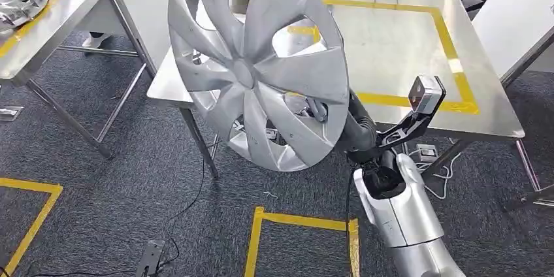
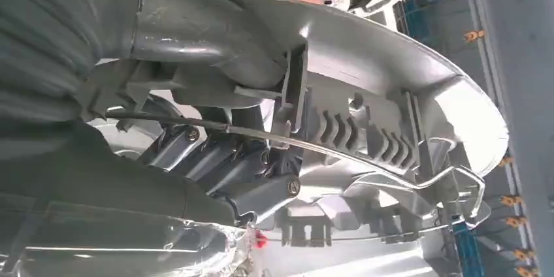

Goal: Take the parts from the cabinet and place them on the table.

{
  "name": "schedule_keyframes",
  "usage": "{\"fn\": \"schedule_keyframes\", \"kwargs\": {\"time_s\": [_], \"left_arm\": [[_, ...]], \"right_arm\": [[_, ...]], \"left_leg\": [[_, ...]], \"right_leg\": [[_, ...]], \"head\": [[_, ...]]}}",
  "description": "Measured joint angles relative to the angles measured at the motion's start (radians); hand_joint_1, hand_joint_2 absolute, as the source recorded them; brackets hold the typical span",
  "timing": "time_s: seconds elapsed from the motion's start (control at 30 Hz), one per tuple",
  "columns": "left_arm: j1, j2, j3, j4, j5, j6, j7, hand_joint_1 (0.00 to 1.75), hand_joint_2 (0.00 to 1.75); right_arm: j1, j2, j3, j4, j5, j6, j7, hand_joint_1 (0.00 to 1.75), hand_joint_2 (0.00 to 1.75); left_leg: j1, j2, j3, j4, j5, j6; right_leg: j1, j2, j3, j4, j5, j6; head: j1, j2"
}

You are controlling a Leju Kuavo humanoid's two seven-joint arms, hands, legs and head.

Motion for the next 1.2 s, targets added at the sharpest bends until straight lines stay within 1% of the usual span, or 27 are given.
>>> {"fn": "schedule_keyframes", "kwargs": {"time_s": [0.03, 0.07, 0.1, 0.13, 0.2, 0.23, 0.27, 0.3, 0.37, 0.4, 0.43, 0.47, 0.57, 0.63, 0.7, 0.73, 0.77, 0.8, 0.87, 0.9, 0.93, 0.97, 1.0, 1.07, 1.1, 1.13, 1.2], "left_arm": [[0.000, -0.001, 0.000, 0.000, 0.000, 0.000, 0.000, 0.00, 1.75], [0.000, -0.002, 0.000, 0.000, -0.002, 0.000, 0.000, 0.00, 1.75], [-0.002, -0.002, 0.000, 0.000, -0.002, 0.000, 0.000, 0.00, 1.75], [-0.002, -0.002, 0.000, 0.000, -0.002, -0.001, 0.000, 0.00, 1.75], [-0.001, -0.002, 0.000, 0.000, -0.003, -0.001, 0.000, 0.00, 1.75], [-0.002, 0.001, 0.000, 0.000, -0.003, -0.001, 0.000, 0.00, 1.75], [-0.002, 0.003, 0.001, 0.000, -0.003, -0.001, 0.000, 0.00, 1.75], [-0.002, 0.002, 0.001, 0.000, -0.003, -0.001, 0.000, 0.00, 1.75], [-0.002, 0.002, 0.001, 0.000, -0.003, -0.001, 0.000, 0.00, 1.75], [-0.001, 0.002, 0.001, 0.001, -0.003, -0.001, 0.000, 0.00, 1.75], [-0.001, 0.002, 0.001, 0.001, -0.004, -0.001, 0.000, 0.00, 1.75], [-0.001, 0.002, 0.001, 0.001, -0.004, -0.001, 0.000, 0.00, 1.75], [-0.002, 0.004, 0.001, 0.001, -0.005, -0.002, 0.000, 0.00, 1.75], [-0.005, 0.004, 0.002, 0.001, -0.005, -0.002, 0.000, 0.00, 1.75], [-0.003, 0.005, 0.003, 0.001, -0.006, -0.002, 0.000, 0.00, 1.75], [-0.004, 0.004, 0.004, 0.001, -0.006, -0.002, 0.000, 0.00, 1.75], [-0.004, 0.003, 0.004, 0.001, -0.006, -0.002, 0.000, 0.00, 1.75], [-0.006, 0.003, 0.004, 0.001, -0.008, -0.002, 0.000, 0.00, 1.75], [-0.006, 0.003, 0.005, 0.001, -0.008, -0.002, 0.000, 0.00, 1.75], [-0.005, 0.003, 0.005, 0.001, -0.008, -0.003, 0.000, 0.00, 1.75], [-0.004, 0.002, 0.005, 0.002, -0.008, -0.004, 0.000, 0.00, 1.75], [-0.004, 0.001, 0.005, 0.002, -0.008, -0.005, 0.000, 0.00, 1.75], [-0.005, 0.000, 0.005, 0.003, -0.011, -0.007, 0.000, 0.00, 1.75], [-0.005, -0.002, 0.005, 0.003, -0.012, -0.007, -0.001, 0.00, 1.75], [-0.006, -0.002, 0.005, 0.004, -0.013, -0.008, -0.003, 0.00, 1.75], [-0.006, -0.002, 0.005, 0.005, -0.014, -0.008, -0.003, 0.00, 1.75], [-0.005, -0.003, 0.005, 0.006, -0.015, -0.008, -0.003, 0.00, 1.75]], "right_arm": [[-0.001, 0.000, 0.000, 0.000, 0.000, 0.000, 0.000, 1.75, 1.75], [-0.003, 0.000, -0.001, -0.001, 0.000, 0.000, 0.000, 1.75, 1.75], [-0.007, 0.001, -0.001, -0.001, 0.000, 0.000, 0.000, 1.75, 1.75], [-0.007, 0.000, -0.001, -0.002, 0.000, 0.000, 0.000, 1.75, 1.75], [-0.006, 0.000, -0.002, -0.002, 0.000, -0.001, 0.000, 1.75, 1.75], [-0.006, 0.001, -0.002, -0.002, 0.000, -0.001, 0.000, 1.75, 1.75], [-0.007, 0.002, -0.002, -0.003, 0.000, -0.001, 0.000, 1.75, 1.75], [-0.007, 0.004, -0.002, -0.004, 0.000, -0.001, 0.000, 1.75, 1.75], [-0.007, 0.008, -0.002, -0.004, 0.000, -0.001, -0.002, 1.75, 1.75], [-0.005, 0.008, -0.003, -0.004, 0.000, -0.001, -0.002, 1.75, 1.75], [-0.003, 0.008, -0.003, -0.004, 0.001, -0.001, -0.002, 1.75, 1.75], [0.000, 0.008, -0.003, -0.004, 0.001, -0.001, -0.002, 1.75, 1.75], [0.000, 0.009, -0.003, -0.004, 0.001, -0.001, -0.002, 1.75, 1.75], [-0.003, 0.009, -0.003, -0.004, 0.001, 0.000, -0.003, 1.75, 1.75], [-0.002, 0.010, -0.004, -0.004, 0.002, 0.000, -0.003, 1.75, 1.75], [-0.002, 0.010, -0.005, -0.004, 0.002, 0.000, -0.003, 1.75, 1.75], [-0.001, 0.010, -0.005, -0.005, 0.002, 0.000, -0.003, 1.75, 1.75], [-0.004, 0.010, -0.006, -0.005, 0.002, 0.000, -0.003, 1.75, 1.75], [-0.003, 0.008, -0.008, -0.004, 0.001, 0.000, -0.004, 1.75, 1.75], [0.000, 0.008, -0.008, -0.004, 0.002, 0.000, -0.004, 1.75, 1.75], [0.004, 0.007, -0.008, -0.004, 0.002, 0.000, -0.004, 1.75, 1.75], [0.008, 0.005, -0.008, -0.003, 0.003, 0.000, -0.004, 1.75, 1.75], [0.008, 0.005, -0.008, -0.003, 0.003, 0.000, -0.004, 1.75, 1.75], [0.006, 0.004, -0.010, -0.004, 0.005, 0.000, -0.005, 1.75, 1.75], [0.005, 0.005, -0.012, -0.004, 0.005, 0.001, -0.007, 1.75, 1.75], [0.005, 0.005, -0.013, -0.004, 0.005, 0.001, -0.009, 1.75, 1.75], [0.005, 0.005, -0.014, -0.004, 0.005, 0.001, -0.010, 1.75, 1.75]], "left_leg": [[0.000, -0.001, 0.006, 0.004, -0.006, -0.004], [0.000, -0.002, 0.008, 0.009, -0.014, -0.009], [-0.012, -0.003, 0.002, 0.025, -0.025, -0.017], [-0.010, -0.003, 0.002, 0.024, -0.028, -0.020], [-0.006, -0.002, 0.004, 0.023, -0.032, -0.027], [-0.004, -0.001, 0.004, 0.028, -0.038, -0.033], [-0.002, 0.000, -0.005, 0.043, -0.049, -0.040], [0.000, 0.003, -0.028, 0.098, -0.079, -0.047], [0.006, 0.004, -0.118, 0.266, -0.147, -0.057], [0.008, 0.004, -0.157, 0.329, -0.162, -0.060], [0.009, 0.005, -0.178, 0.351, -0.154, -0.061], [0.010, 0.006, -0.172, 0.318, -0.119, -0.059], [0.008, 0.007, -0.058, 0.060, 0.029, -0.044], [-0.002, 0.008, -0.035, 0.028, 0.007, -0.032], [-0.005, 0.008, -0.040, 0.031, 0.005, -0.025], [-0.004, 0.008, -0.033, 0.020, 0.009, -0.019], [0.004, 0.008, -0.024, 0.008, 0.014, -0.012], [0.003, 0.007, -0.021, 0.004, 0.013, -0.006], [0.001, 0.007, -0.021, 0.004, 0.010, 0.001], [-0.001, 0.006, -0.021, 0.005, 0.008, 0.003], [-0.002, 0.005, -0.018, 0.005, 0.006, 0.004], [-0.002, 0.002, -0.014, 0.006, 0.002, 0.003], [-0.002, 0.000, -0.008, 0.007, -0.002, 0.002], [-0.002, -0.002, 0.004, 0.014, -0.015, -0.006], [-0.011, -0.003, 0.003, 0.021, -0.022, -0.014], [-0.010, -0.003, 0.003, 0.023, -0.026, -0.017], [-0.006, -0.002, 0.005, 0.020, -0.027, -0.026]], "right_leg": [[-0.001, -0.002, 0.045, -0.099, 0.043, 0.008], [0.000, -0.007, 0.083, -0.184, 0.074, 0.010], [0.003, -0.007, 0.098, -0.206, 0.080, -0.005], [0.004, -0.005, 0.097, -0.203, 0.079, -0.020], [0.010, -0.004, 0.097, -0.202, 0.075, -0.032], [-0.002, -0.004, 0.101, -0.206, 0.076, -0.039], [-0.004, -0.001, 0.106, -0.206, 0.074, -0.042], [-0.005, -0.002, 0.111, -0.206, 0.070, -0.049], [-0.003, -0.001, 0.115, -0.206, 0.065, -0.055], [-0.003, -0.001, 0.117, -0.206, 0.063, -0.056], [-0.003, 0.000, 0.120, -0.206, 0.060, -0.056], [-0.003, 0.001, 0.125, -0.206, 0.056, -0.056], [-0.003, 0.006, 0.149, -0.207, 0.041, -0.047], [0.006, 0.008, 0.144, -0.206, 0.037, -0.039], [0.003, 0.007, 0.143, -0.211, 0.038, -0.029], [0.005, 0.006, 0.148, -0.215, 0.035, -0.020], [0.003, 0.002, 0.136, -0.197, 0.027, -0.021], [0.003, 0.000, 0.110, -0.148, 0.004, -0.026], [0.003, 0.000, 0.018, 0.019, -0.056, -0.035], [0.003, 0.000, -0.025, 0.093, -0.075, -0.035], [0.003, 0.000, -0.051, 0.126, -0.074, -0.028], [0.002, 0.000, -0.045, 0.098, -0.048, -0.016], [0.002, -0.001, -0.015, 0.028, -0.011, -0.005], [0.001, -0.006, 0.078, -0.175, 0.075, 0.009], [0.006, -0.008, 0.098, -0.201, 0.077, -0.005], [0.006, -0.007, 0.099, -0.205, 0.079, -0.019], [0.013, -0.005, 0.099, -0.203, 0.076, -0.034]], "head": [[0.000, 0.000], [0.000, 0.000], [0.000, 0.000], [-0.002, 0.000], [-0.001, 0.000], [0.000, 0.000], [0.001, 0.000], [-0.007, 0.000], [-0.006, 0.000], [-0.006, 0.000], [-0.006, 0.000], [-0.006, 0.000], [-0.006, 0.000], [-0.006, 0.000], [-0.005, 0.000], [-0.007, 0.000], [-0.004, 0.000], [-0.003, 0.000], [-0.003, 0.000], [-0.003, 0.000], [-0.003, 0.000], [-0.003, 0.000], [-0.003, 0.000], [-0.002, 0.000], [-0.004, 0.000], [-0.005, 0.000], [-0.004, 0.000]]}}
